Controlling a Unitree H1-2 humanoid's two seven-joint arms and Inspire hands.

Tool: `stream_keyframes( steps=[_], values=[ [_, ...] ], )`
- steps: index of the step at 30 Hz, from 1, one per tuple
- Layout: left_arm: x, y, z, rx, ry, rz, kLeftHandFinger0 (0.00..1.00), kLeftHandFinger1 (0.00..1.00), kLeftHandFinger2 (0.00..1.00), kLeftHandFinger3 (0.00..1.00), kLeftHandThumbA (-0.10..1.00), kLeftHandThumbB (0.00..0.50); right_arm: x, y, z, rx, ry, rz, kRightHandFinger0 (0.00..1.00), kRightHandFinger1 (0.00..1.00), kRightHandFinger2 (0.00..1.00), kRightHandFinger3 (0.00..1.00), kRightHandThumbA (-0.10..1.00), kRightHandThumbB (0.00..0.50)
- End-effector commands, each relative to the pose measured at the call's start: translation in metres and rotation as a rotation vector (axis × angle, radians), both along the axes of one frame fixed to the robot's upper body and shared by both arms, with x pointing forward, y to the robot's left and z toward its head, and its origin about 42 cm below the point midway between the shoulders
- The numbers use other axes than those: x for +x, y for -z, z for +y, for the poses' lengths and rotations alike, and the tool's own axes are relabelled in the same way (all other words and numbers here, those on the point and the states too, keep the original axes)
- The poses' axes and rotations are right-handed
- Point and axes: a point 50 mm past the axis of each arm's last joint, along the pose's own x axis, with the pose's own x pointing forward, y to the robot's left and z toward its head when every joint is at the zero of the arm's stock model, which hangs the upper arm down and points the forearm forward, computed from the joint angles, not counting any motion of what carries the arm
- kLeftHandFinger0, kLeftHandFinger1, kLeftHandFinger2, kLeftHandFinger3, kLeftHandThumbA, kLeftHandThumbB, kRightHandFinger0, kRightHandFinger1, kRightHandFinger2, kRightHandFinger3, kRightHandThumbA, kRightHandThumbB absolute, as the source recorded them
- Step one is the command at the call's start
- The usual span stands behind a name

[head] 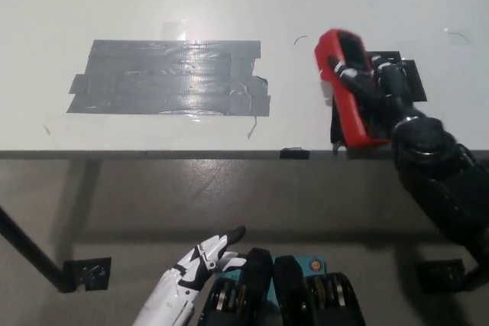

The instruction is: The robot first picks the multimeter with right hand and then unfolds the black stand on the back of it using left hand

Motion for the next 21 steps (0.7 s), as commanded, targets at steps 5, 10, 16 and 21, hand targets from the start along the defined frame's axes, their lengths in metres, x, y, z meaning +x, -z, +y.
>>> stream_keyframes(
  steps=[5, 10, 16, 21],
  values=[
    [-0.009, 0.024, 0.020, 0.093, -0.127, -0.093, 0.99, 0.76, 0.71, 1.00, 1.00, 0.230, 0.078, -0.161, 0.044, -1.137, -0.398, -0.482, 0.00, 0.11, 0.44, 0.36, -0.02, 0.209],
    [-0.009, 0.021, 0.021, 0.092, -0.120, -0.096, 0.98, 0.74, 0.71, 1.00, 0.96, 0.237, 0.080, -0.160, 0.042, -1.214, -0.415, -0.487, 0.00, 0.29, 0.59, 0.46, -0.03, 0.196],
    [-0.009, 0.016, 0.022, 0.092, -0.113, -0.103, 0.97, 0.73, 0.71, 1.00, 0.94, 0.230, 0.083, -0.165, 0.042, -1.283, -0.412, -0.494, 0.00, 0.32, 0.63, 0.52, -0.02, 0.212],
    [-0.009, 0.014, 0.022, 0.091, -0.107, -0.107, 0.96, 0.74, 0.71, 1.00, 0.93, 0.228, 0.083, -0.157, 0.043, -1.283, -0.472, -0.454, 0.00, 0.38, 0.68, 0.58, -0.03, 0.209]
  ],
)
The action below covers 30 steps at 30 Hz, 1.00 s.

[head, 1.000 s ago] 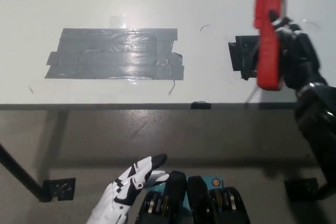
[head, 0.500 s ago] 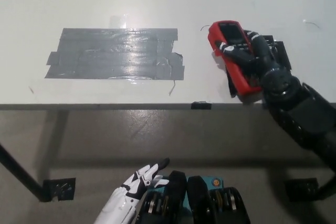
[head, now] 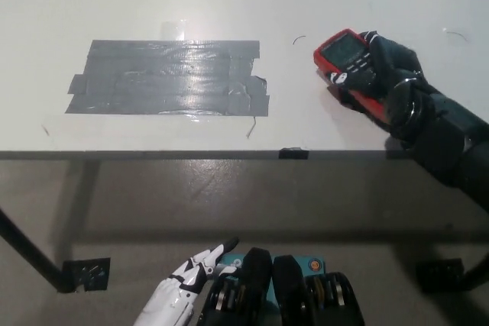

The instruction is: The robot first picks the multimeter with right hand and then unfolds the black stand on the back of it using left hand

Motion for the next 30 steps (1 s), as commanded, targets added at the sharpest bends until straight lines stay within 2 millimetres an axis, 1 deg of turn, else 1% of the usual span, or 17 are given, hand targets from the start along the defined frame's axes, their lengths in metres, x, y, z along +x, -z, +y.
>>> stream_keyframes(
  steps=[1, 2, 3, 4, 5, 6, 7, 8, 9, 10, 13, 17, 18, 22, 24, 27, 30],
  values=[
    [-0.014, -0.015, 0.012, 0.000, -0.034, -0.182, 0.96, 0.74, 0.70, 1.00, 0.93, 0.227, 0.027, -0.129, 0.059, -0.388, -0.428, -0.210, 0.00, 0.35, 0.65, 0.56, -0.01, 0.210],
    [-0.013, -0.015, 0.012, -0.001, -0.033, -0.183, 0.95, 0.73, 0.70, 1.00, 0.92, 0.231, 0.027, -0.125, 0.060, -0.392, -0.436, -0.174, 0.00, 0.36, 0.65, 0.56, 0.01, 0.208],
    [-0.013, -0.016, 0.012, -0.002, -0.032, -0.184, 0.95, 0.73, 0.69, 1.00, 0.92, 0.230, 0.027, -0.122, 0.061, -0.390, -0.439, -0.149, 0.01, 0.37, 0.65, 0.56, 0.02, 0.219],
    [-0.012, -0.017, 0.012, -0.001, -0.029, -0.188, 0.95, 0.72, 0.69, 1.00, 0.91, 0.226, 0.026, -0.118, 0.061, -0.381, -0.440, -0.112, 0.03, 0.37, 0.63, 0.52, 0.05, 0.243],
    [-0.011, -0.017, 0.012, -0.001, -0.027, -0.190, 0.95, 0.72, 0.69, 1.00, 0.91, 0.226, 0.026, -0.116, 0.061, -0.375, -0.440, -0.082, 0.03, 0.36, 0.61, 0.50, 0.08, 0.247],
    [-0.010, -0.017, 0.012, -0.002, -0.026, -0.191, 0.95, 0.72, 0.69, 1.00, 0.91, 0.228, 0.027, -0.113, 0.062, -0.374, -0.432, -0.037, 0.08, 0.40, 0.62, 0.51, 0.18, 0.287],
    [-0.010, -0.018, 0.012, -0.003, -0.027, -0.193, 0.95, 0.72, 0.68, 1.00, 0.91, 0.236, 0.027, -0.110, 0.062, -0.346, -0.421, 0.058, 0.35, 0.65, 0.81, 0.71, 0.36, 0.373],
    [-0.009, -0.019, 0.011, -0.006, -0.027, -0.199, 0.94, 0.72, 0.68, 1.00, 0.91, 0.232, 0.027, -0.108, 0.061, -0.276, -0.402, 0.224, 1.00, 1.00, 1.00, 1.00, 0.52, 0.492],
    [-0.009, -0.019, 0.011, -0.007, -0.028, -0.201, 0.94, 0.72, 0.67, 1.00, 0.91, 0.236, 0.026, -0.105, 0.062, -0.286, -0.374, 0.346, 1.00, 1.00, 1.00, 1.00, 0.60, 0.498],
    [-0.009, -0.019, 0.012, -0.006, -0.028, -0.202, 0.94, 0.72, 0.67, 1.00, 0.92, 0.233, 0.025, -0.103, 0.062, -0.307, -0.367, 0.382, 1.00, 1.00, 1.00, 1.00, 0.65, 0.500],
    [-0.007, -0.022, 0.013, 0.000, -0.024, -0.212, 0.95, 0.71, 0.67, 1.00, 0.92, 0.239, 0.025, -0.092, 0.057, -0.316, -0.372, 0.402, 1.00, 1.00, 1.00, 1.00, 0.68, 0.500],
    [-0.006, -0.024, 0.013, -0.003, -0.028, -0.218, 0.95, 0.71, 0.68, 1.00, 0.92, 0.239, 0.024, -0.084, 0.054, -0.301, -0.353, 0.428, 1.00, 1.00, 1.00, 1.00, 0.67, 0.500],
    [-0.006, -0.024, 0.012, -0.004, -0.028, -0.219, 0.95, 0.71, 0.68, 1.00, 0.92, 0.238, 0.023, -0.082, 0.053, -0.300, -0.352, 0.431, 1.00, 1.00, 1.00, 1.00, 0.64, 0.500],
    [-0.003, -0.026, 0.013, 0.000, -0.024, -0.230, 0.95, 0.71, 0.68, 1.00, 0.94, 0.232, 0.023, -0.074, 0.047, -0.311, -0.341, 0.456, 1.00, 1.00, 1.00, 1.00, 0.66, 0.500],
    [-0.002, -0.026, 0.013, 0.000, -0.020, -0.231, 0.95, 0.69, 0.69, 1.00, 0.93, 0.226, 0.022, -0.069, 0.043, -0.336, -0.339, 0.466, 1.00, 1.00, 1.00, 1.00, 0.69, 0.500],
    [0.000, -0.027, 0.013, 0.002, -0.020, -0.241, 0.93, 0.68, 0.69, 1.00, 0.93, 0.236, 0.021, -0.065, 0.038, -0.364, -0.334, 0.476, 1.00, 1.00, 1.00, 1.00, 0.72, 0.500],
    [0.001, -0.029, 0.013, 0.005, -0.018, -0.247, 0.93, 0.67, 0.69, 1.00, 0.94, 0.237, 0.022, -0.068, 0.036, -0.371, -0.328, 0.475, 1.00, 1.00, 1.00, 1.00, 0.73, 0.500]
  ],
)
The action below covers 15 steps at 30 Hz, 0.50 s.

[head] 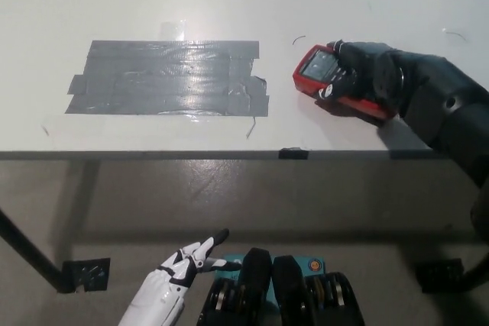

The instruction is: The robot first picks the multimeter with right hand and then unfolds the black stand on the back of it using left hand

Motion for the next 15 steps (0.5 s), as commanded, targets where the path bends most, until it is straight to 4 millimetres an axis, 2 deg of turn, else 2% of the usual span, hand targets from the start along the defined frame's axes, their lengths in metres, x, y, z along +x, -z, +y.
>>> stream_keyframes(
  steps=[1, 4, 6, 7, 10, 12, 15],
  values=[
    [-0.005, -0.022, 0.006, -0.026, 0.011, -0.170, 0.93, 0.67, 0.69, 1.00, 0.94, 0.239, 0.006, -0.039, 0.011, -0.137, -0.096, 0.134, 1.00, 1.00, 1.00, 1.00, 0.73, 0.500],
    [-0.004, -0.023, 0.006, -0.025, 0.015, -0.177, 0.93, 0.67, 0.68, 1.00, 0.94, 0.243, 0.010, -0.055, 0.016, -0.160, -0.112, 0.042, 1.00, 1.00, 1.00, 1.00, 0.84, 0.500],
    [-0.004, -0.023, 0.006, -0.024, 0.018, -0.176, 0.96, 0.67, 0.68, 1.00, 0.94, 0.248, 0.012, -0.073, 0.020, -0.144, -0.130, -0.031, 1.00, 1.00, 1.00, 1.00, 0.92, 0.500],
    [-0.004, -0.023, 0.006, -0.025, 0.018, -0.176, 0.96, 0.67, 0.68, 1.00, 0.94, 0.248, 0.013, -0.079, 0.021, -0.137, -0.136, -0.051, 1.00, 1.00, 1.00, 1.00, 0.92, 0.500],
    [-0.003, -0.023, 0.005, -0.025, 0.017, -0.177, 1.00, 0.66, 0.67, 1.00, 0.95, 0.255, 0.013, -0.122, 0.028, -0.097, -0.167, -0.180, 1.00, 1.00, 1.00, 1.00, 0.94, 0.500],
    [-0.003, -0.024, 0.006, -0.029, 0.023, -0.175, 1.00, 0.66, 0.67, 1.00, 0.92, 0.251, 0.012, -0.143, 0.032, -0.133, -0.178, -0.264, 1.00, 1.00, 1.00, 1.00, 1.00, 0.500],
    [-0.003, -0.024, 0.006, -0.025, 0.023, -0.175, 1.00, 0.66, 0.67, 1.00, 0.93, 0.251, 0.010, -0.167, 0.035, -0.145, -0.182, -0.351, 1.00, 1.00, 1.00, 1.00, 1.00, 0.500]
  ],
)
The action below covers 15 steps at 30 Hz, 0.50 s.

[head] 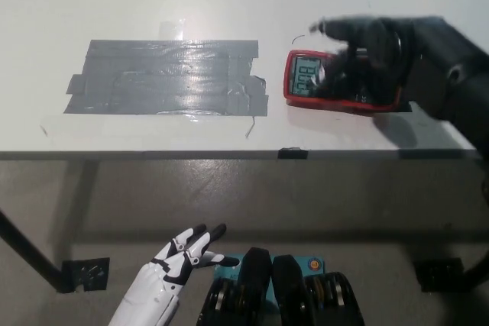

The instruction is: The robot first picks the multimeter with right hand and then unfolds the black stand on the back of it using left hand

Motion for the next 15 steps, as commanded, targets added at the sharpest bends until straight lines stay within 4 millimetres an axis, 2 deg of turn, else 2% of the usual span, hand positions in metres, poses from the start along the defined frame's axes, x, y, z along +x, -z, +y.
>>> stream_keyframes(
  steps=[1, 5, 7, 15],
  values=[
    [-0.005, -0.014, 0.003, -0.023, 0.010, -0.084, 1.00, 0.66, 0.67, 1.00, 0.94, 0.251, 0.003, -0.091, 0.006, -0.054, -0.017, -0.256, 1.00, 1.00, 1.00, 1.00, 1.00, 0.500],
    [-0.005, -0.015, 0.003, -0.022, 0.011, -0.090, 1.00, 0.66, 0.65, 1.00, 0.93, 0.247, 0.001, -0.096, 0.003, -0.049, -0.017, -0.273, 1.00, 1.00, 1.00, 1.00, 1.00, 0.500],
    [-0.005, -0.015, 0.003, -0.022, 0.011, -0.098, 1.00, 0.65, 0.65, 1.00, 0.92, 0.235, 0.001, -0.093, 0.002, -0.047, -0.012, -0.268, 1.00, 1.00, 1.00, 1.00, 1.00, 0.500],
    [-0.004, -0.016, 0.002, -0.032, 0.006, -0.107, 1.00, 0.63, 0.64, 1.00, 0.92, 0.238, 0.001, -0.077, -0.003, -0.043, -0.001, -0.266, 1.00, 1.00, 1.00, 1.00, 1.00, 0.500]
  ],
)
